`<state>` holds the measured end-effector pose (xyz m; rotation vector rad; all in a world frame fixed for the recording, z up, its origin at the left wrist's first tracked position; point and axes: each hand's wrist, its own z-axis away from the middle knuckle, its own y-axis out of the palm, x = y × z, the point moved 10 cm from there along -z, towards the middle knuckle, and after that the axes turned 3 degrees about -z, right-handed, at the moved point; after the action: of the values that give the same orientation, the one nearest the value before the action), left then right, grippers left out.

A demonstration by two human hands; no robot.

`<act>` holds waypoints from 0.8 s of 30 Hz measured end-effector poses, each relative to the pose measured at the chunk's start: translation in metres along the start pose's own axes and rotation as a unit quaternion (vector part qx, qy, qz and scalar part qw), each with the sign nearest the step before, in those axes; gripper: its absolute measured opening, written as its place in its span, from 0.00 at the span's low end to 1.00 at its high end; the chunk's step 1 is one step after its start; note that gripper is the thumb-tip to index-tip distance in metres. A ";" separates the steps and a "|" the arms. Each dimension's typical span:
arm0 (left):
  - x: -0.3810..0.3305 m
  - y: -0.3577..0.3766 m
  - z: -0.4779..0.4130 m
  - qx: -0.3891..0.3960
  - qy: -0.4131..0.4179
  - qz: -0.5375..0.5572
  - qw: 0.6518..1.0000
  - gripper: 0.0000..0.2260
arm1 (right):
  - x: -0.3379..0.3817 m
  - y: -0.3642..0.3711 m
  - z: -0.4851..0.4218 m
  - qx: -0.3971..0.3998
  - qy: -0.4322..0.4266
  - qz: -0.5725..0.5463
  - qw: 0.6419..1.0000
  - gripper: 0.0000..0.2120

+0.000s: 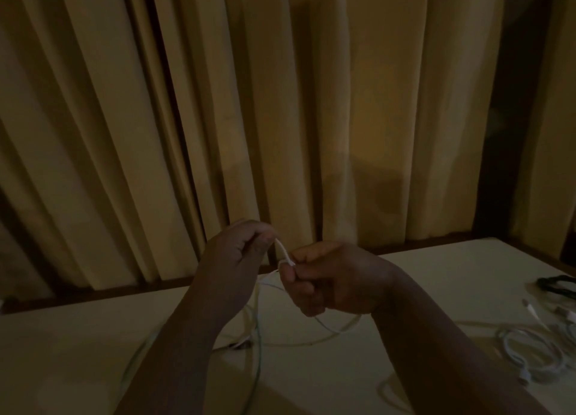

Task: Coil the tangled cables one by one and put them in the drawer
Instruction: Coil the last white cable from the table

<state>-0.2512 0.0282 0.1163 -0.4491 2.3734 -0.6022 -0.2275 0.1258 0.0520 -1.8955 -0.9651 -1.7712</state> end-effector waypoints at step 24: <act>0.017 0.071 0.026 0.189 -0.226 -0.007 0.956 0.15 | 0.047 -0.054 0.016 -0.274 -0.292 -0.284 0.871 0.29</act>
<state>-0.2579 0.0722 0.0529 -0.3826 1.7738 -0.8394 -0.2542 0.1851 0.0856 -2.8484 -1.4608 -1.9598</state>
